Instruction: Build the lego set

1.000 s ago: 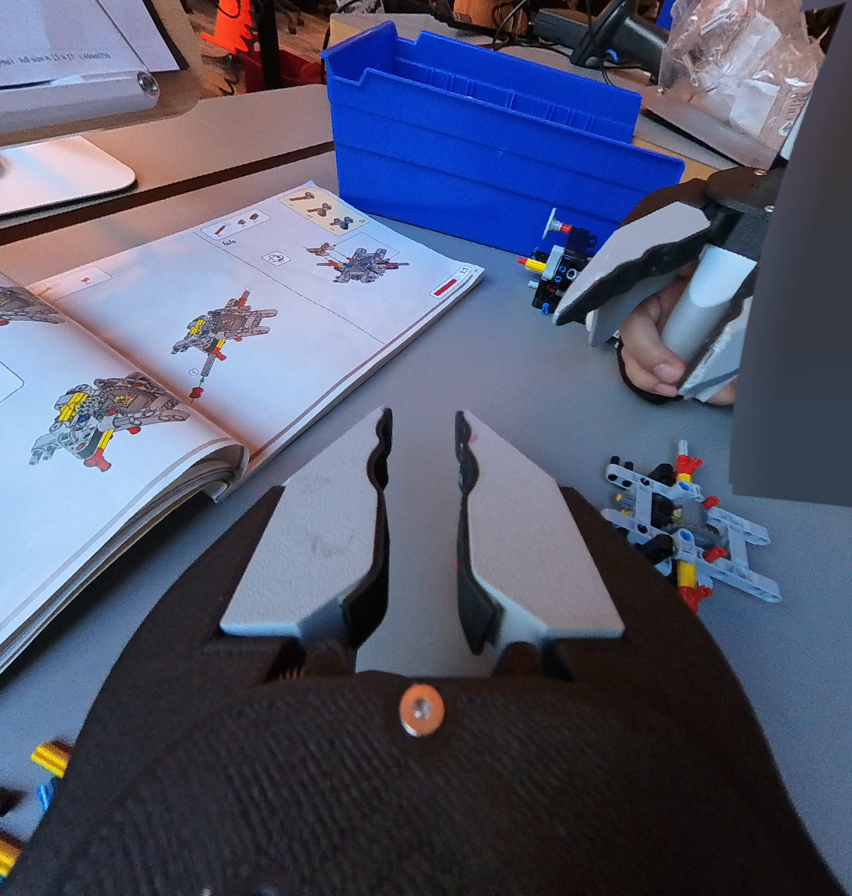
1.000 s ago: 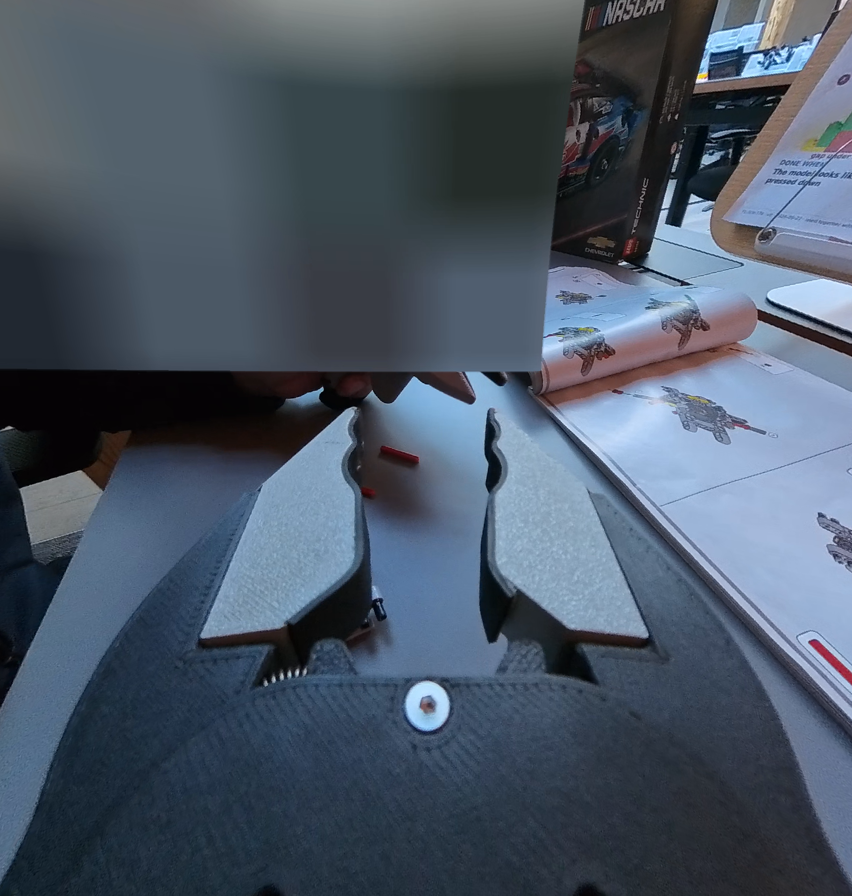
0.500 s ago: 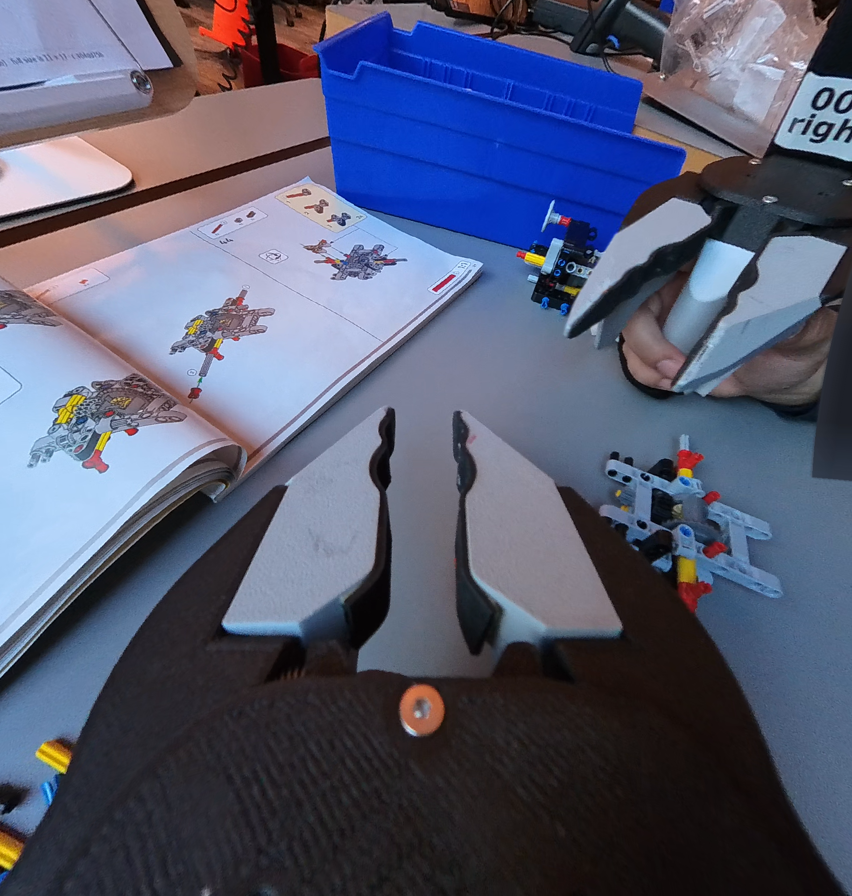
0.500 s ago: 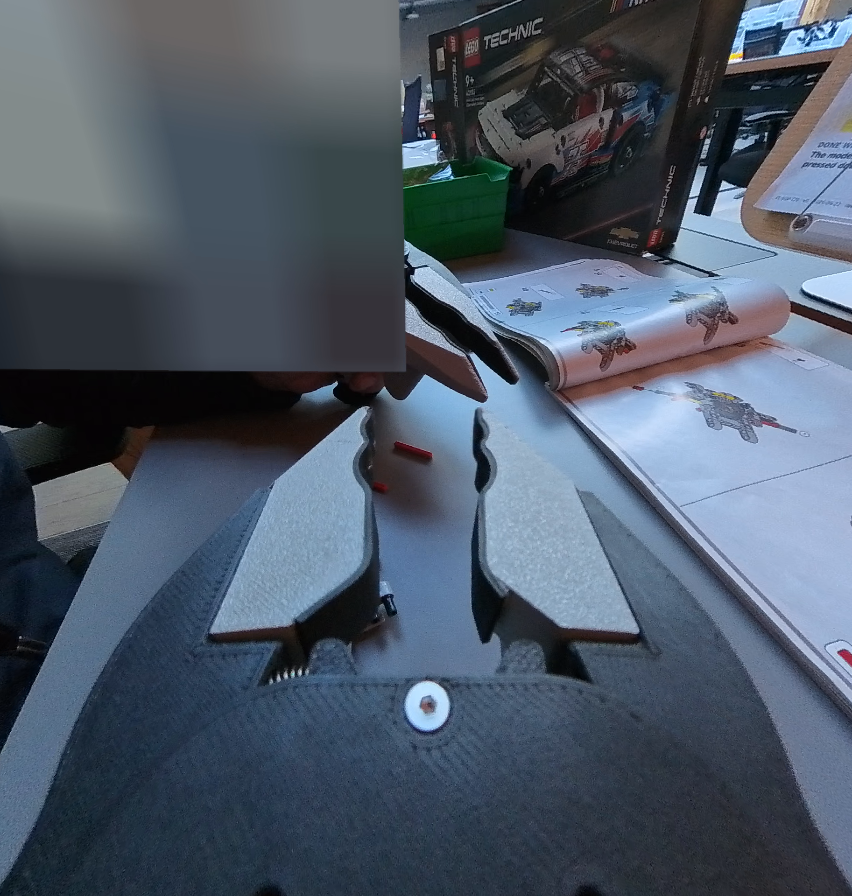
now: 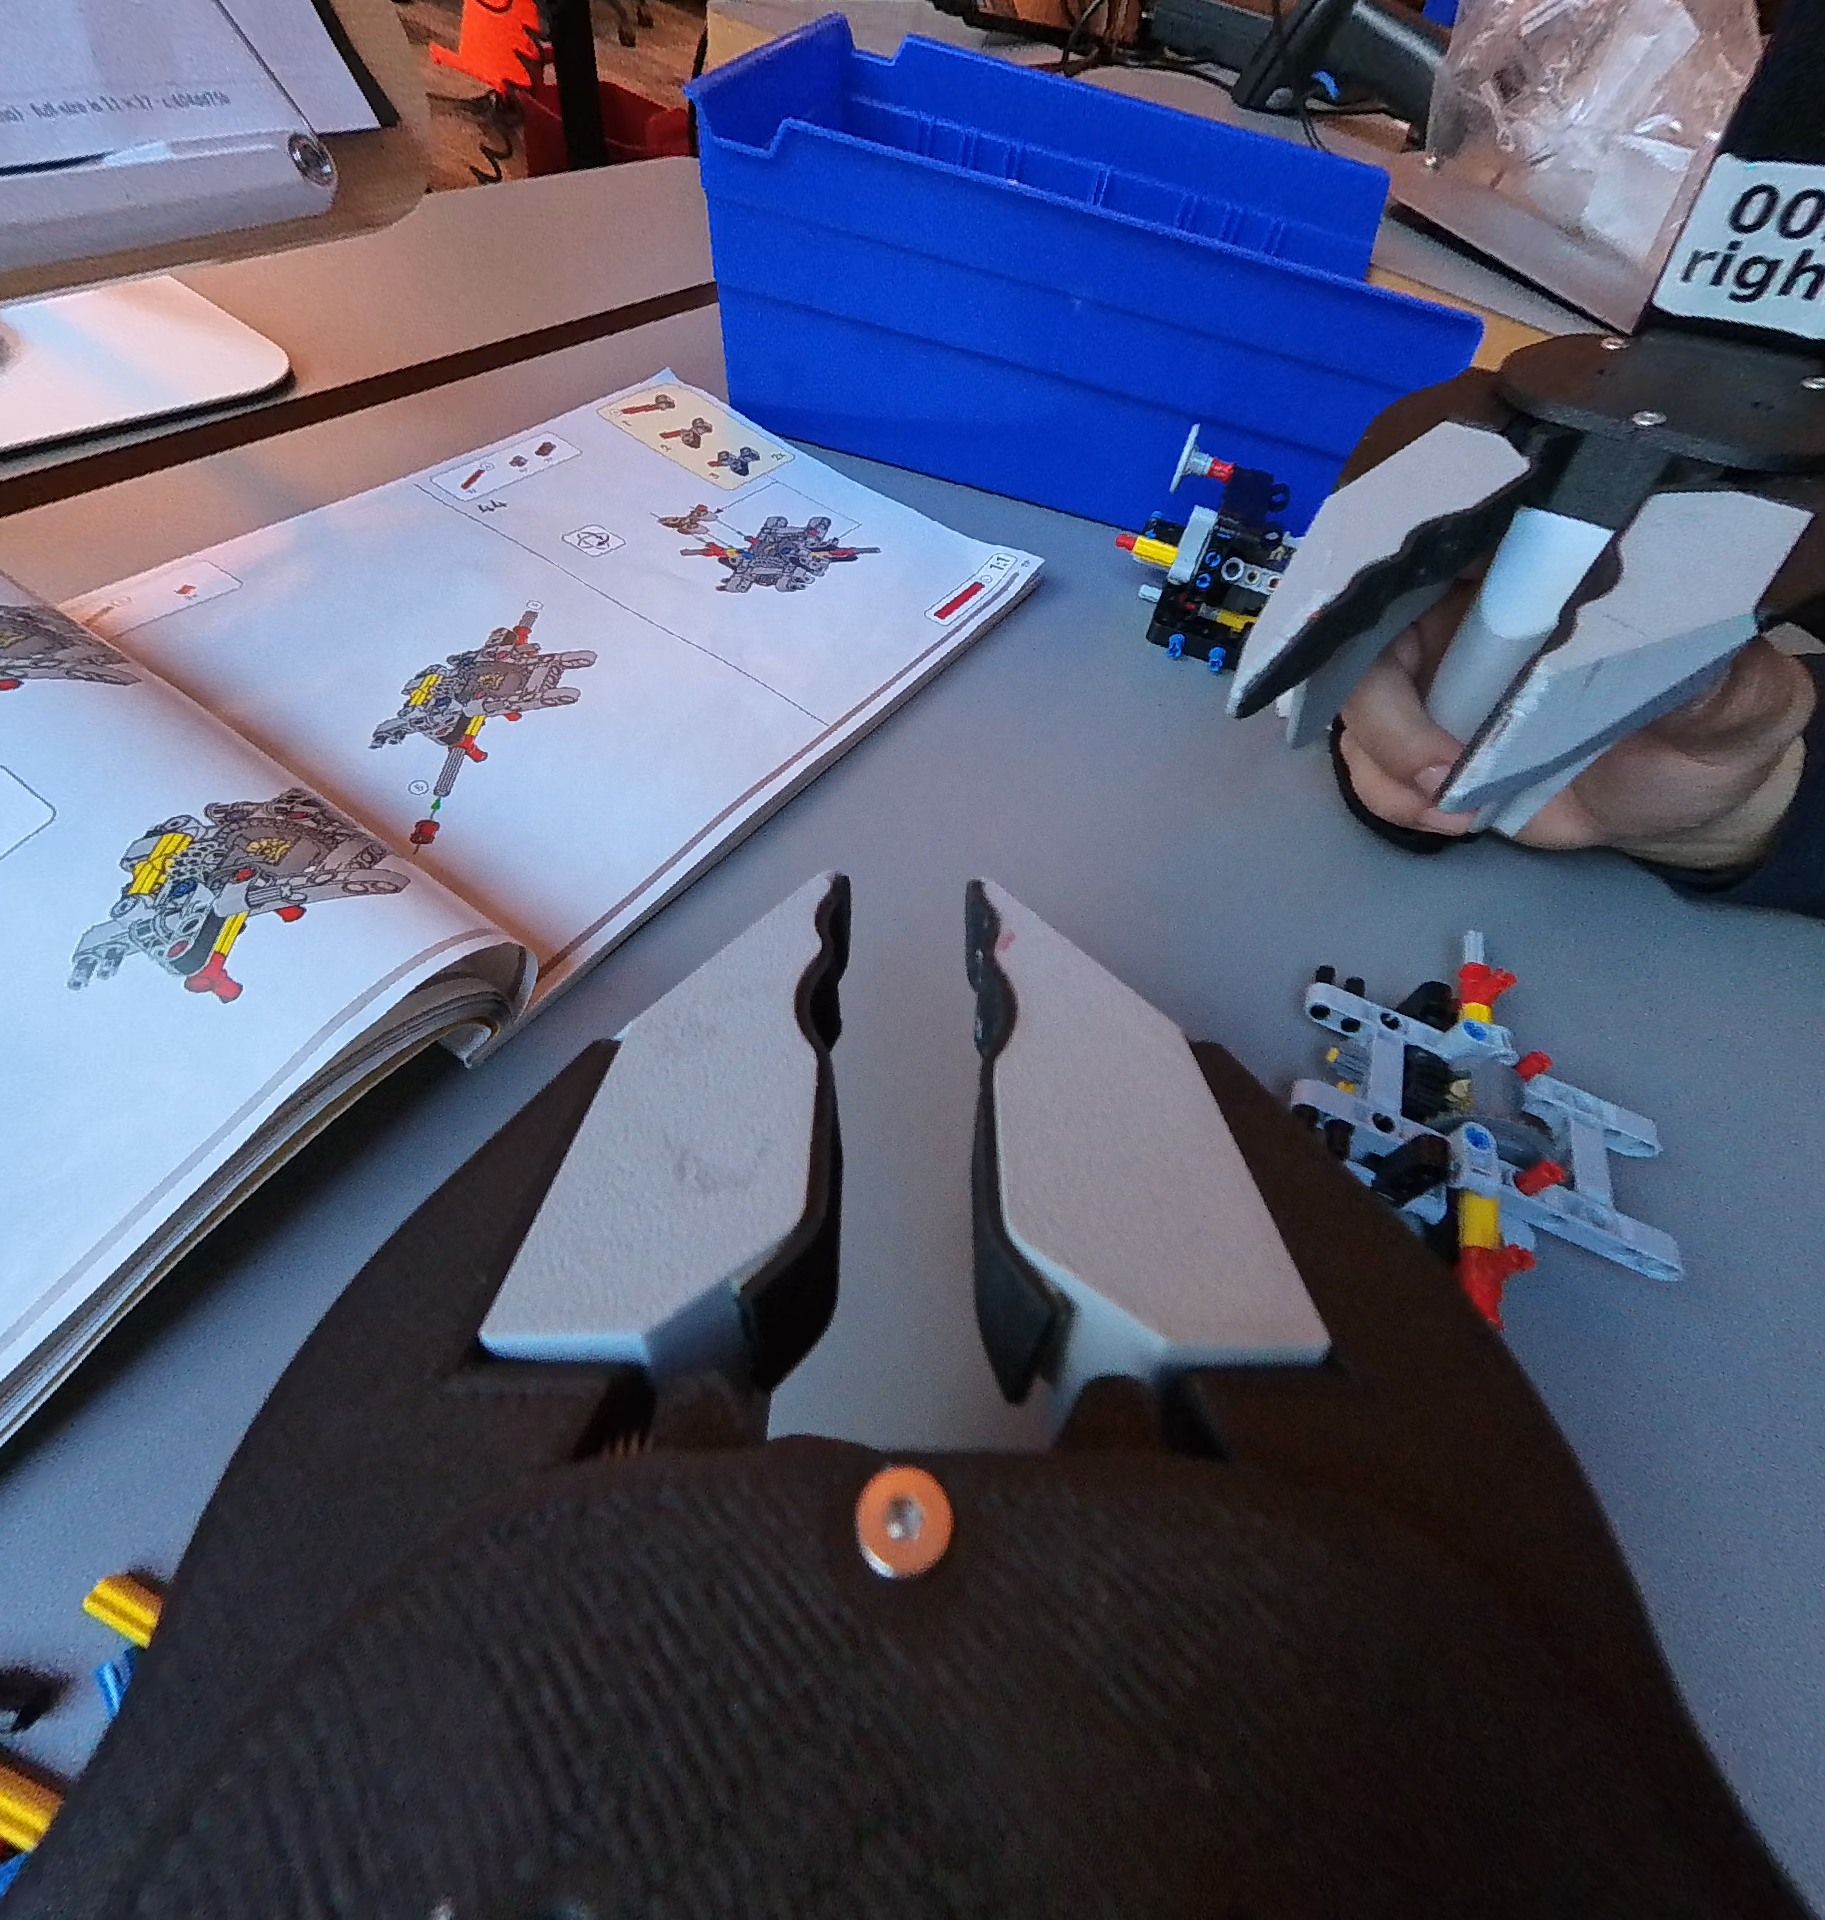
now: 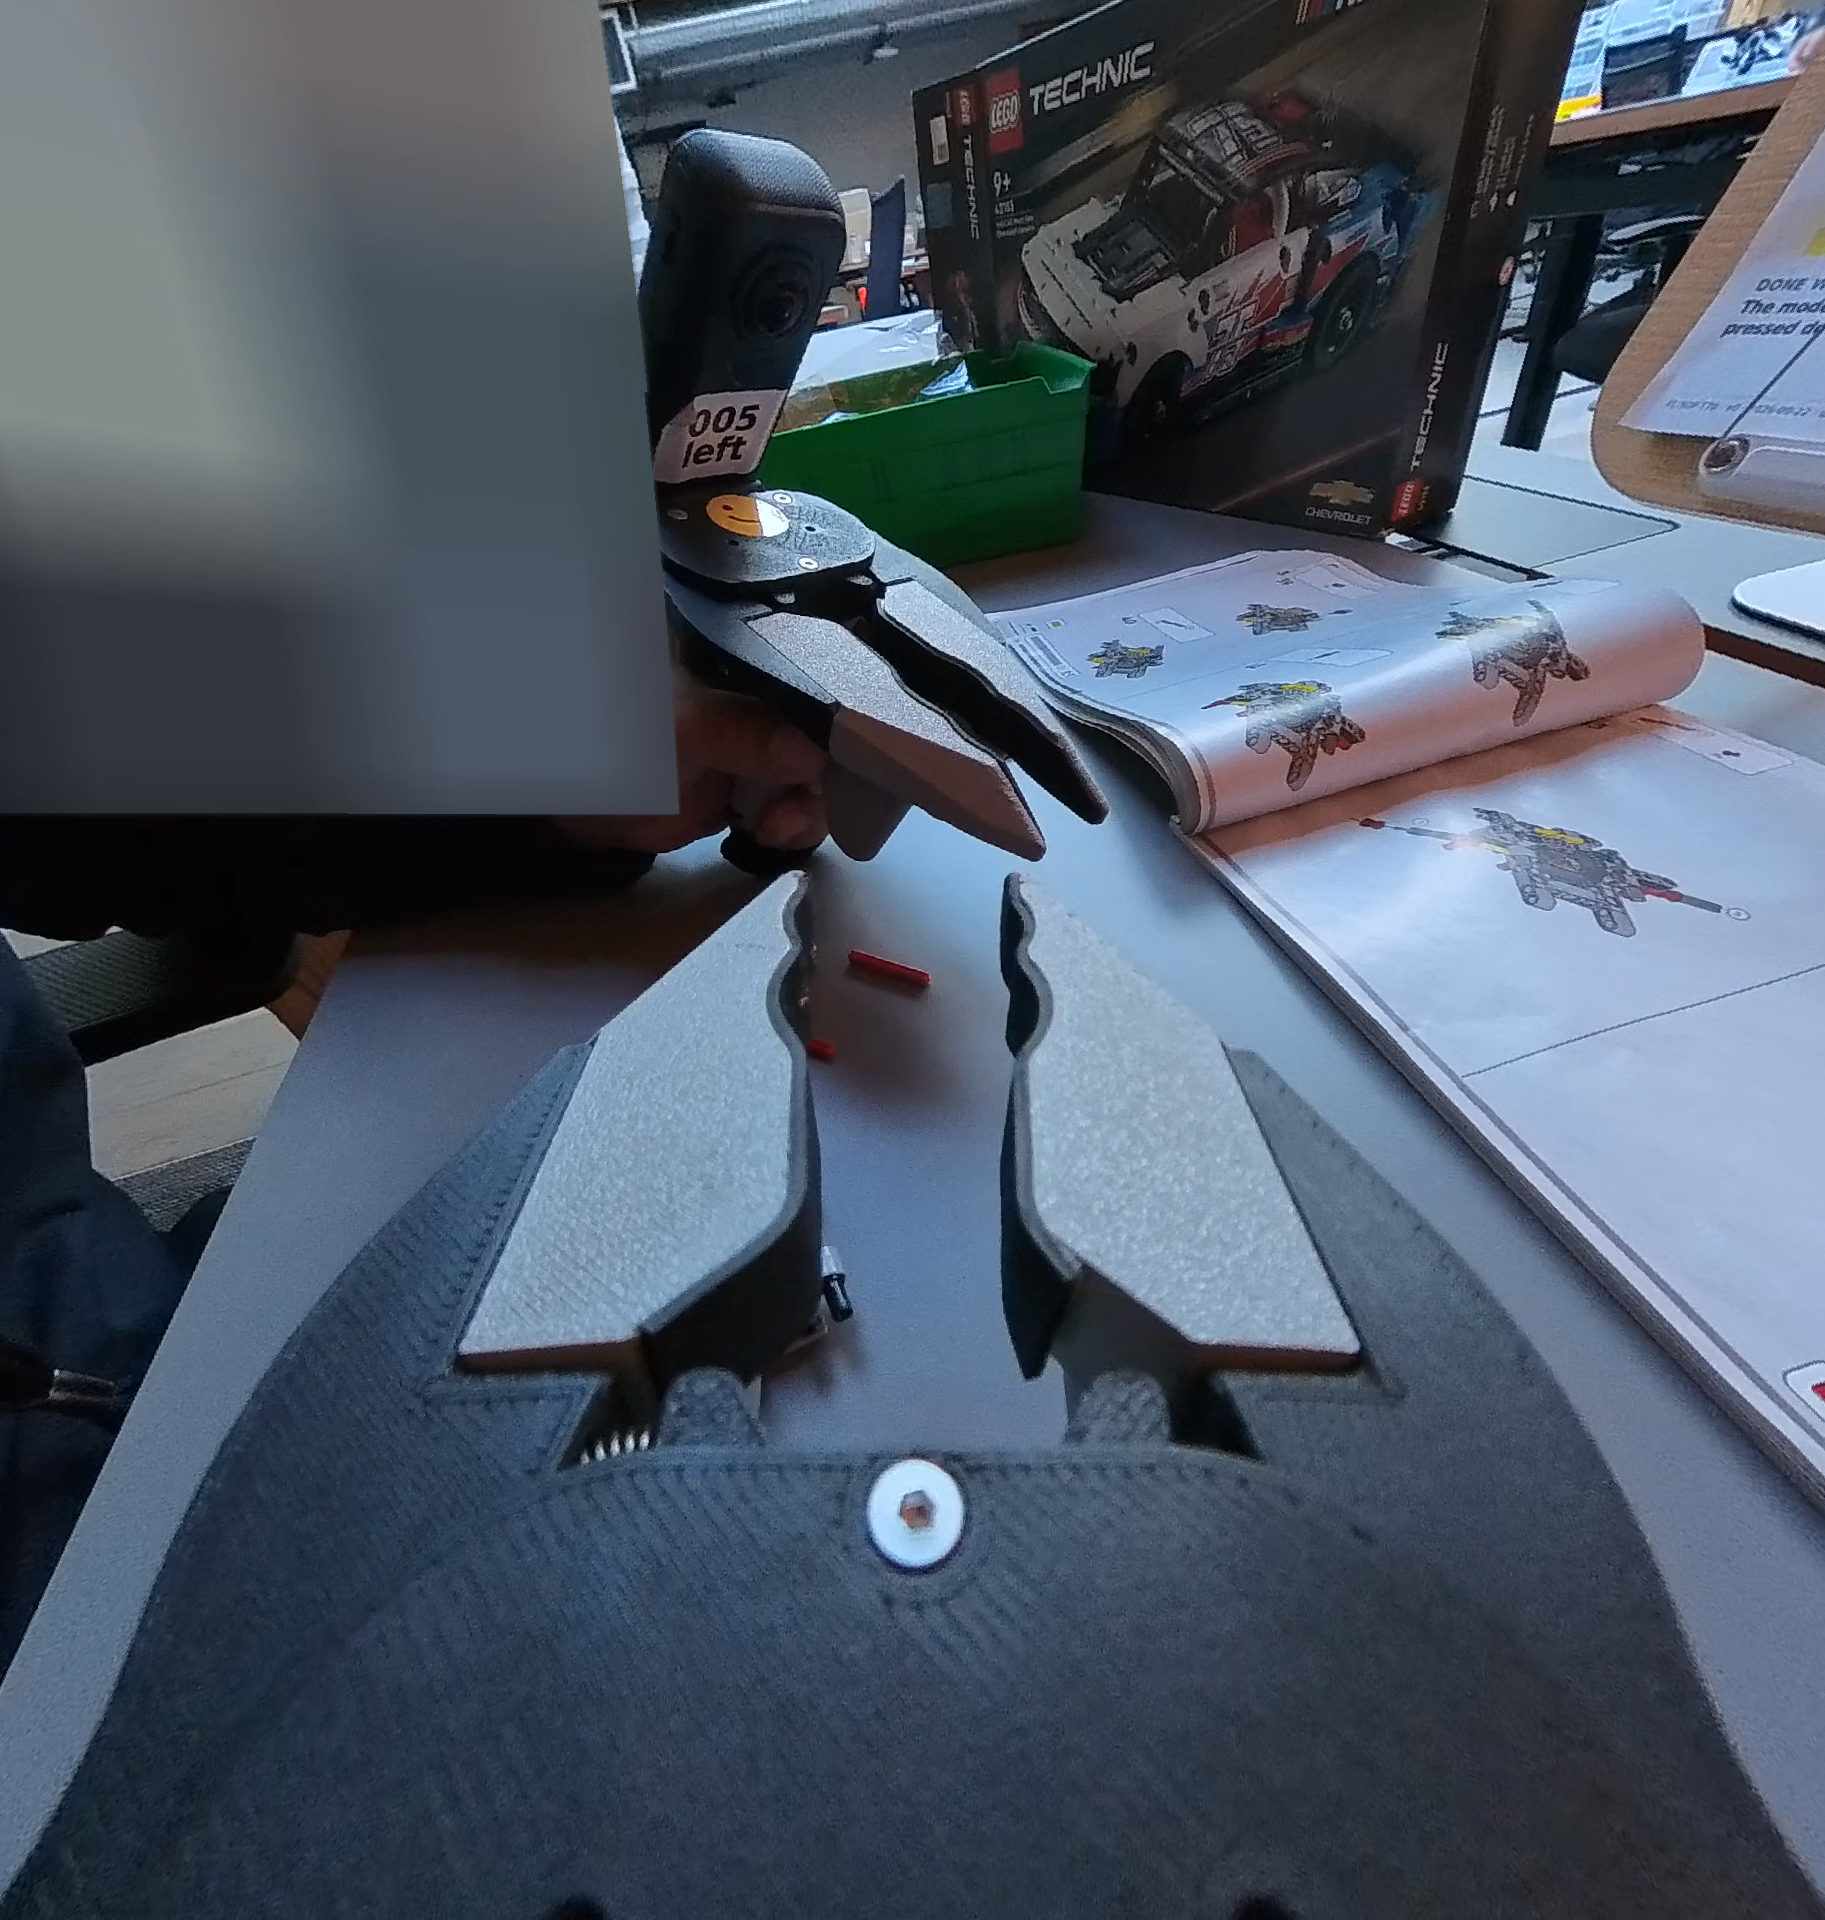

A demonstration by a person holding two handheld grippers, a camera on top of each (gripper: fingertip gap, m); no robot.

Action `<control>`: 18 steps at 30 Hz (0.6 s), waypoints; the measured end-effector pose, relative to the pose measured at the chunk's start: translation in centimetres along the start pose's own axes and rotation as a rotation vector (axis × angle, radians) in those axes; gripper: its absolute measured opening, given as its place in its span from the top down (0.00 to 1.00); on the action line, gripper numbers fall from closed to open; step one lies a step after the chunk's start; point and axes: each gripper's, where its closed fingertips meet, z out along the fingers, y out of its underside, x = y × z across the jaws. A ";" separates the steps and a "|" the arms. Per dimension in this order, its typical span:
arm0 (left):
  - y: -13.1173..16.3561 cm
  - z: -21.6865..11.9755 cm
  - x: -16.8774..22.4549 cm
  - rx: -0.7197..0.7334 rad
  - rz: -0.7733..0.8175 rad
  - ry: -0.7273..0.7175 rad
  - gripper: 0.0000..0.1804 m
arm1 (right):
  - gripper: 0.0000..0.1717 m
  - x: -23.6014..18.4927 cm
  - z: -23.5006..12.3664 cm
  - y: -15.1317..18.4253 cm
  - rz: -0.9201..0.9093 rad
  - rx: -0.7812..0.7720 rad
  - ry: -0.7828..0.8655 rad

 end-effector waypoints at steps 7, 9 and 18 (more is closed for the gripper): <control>0.0 0.0 0.1 0.000 0.007 -0.001 0.89 | 0.82 0.0 0.1 0.1 0.006 -0.005 -0.007; -0.1 0.0 0.1 -0.001 0.008 -0.002 0.89 | 0.83 0.0 0.1 0.2 0.007 -0.007 -0.010; -0.2 0.0 0.0 0.000 0.033 -0.022 0.89 | 0.85 0.1 0.2 0.1 0.004 -0.005 -0.013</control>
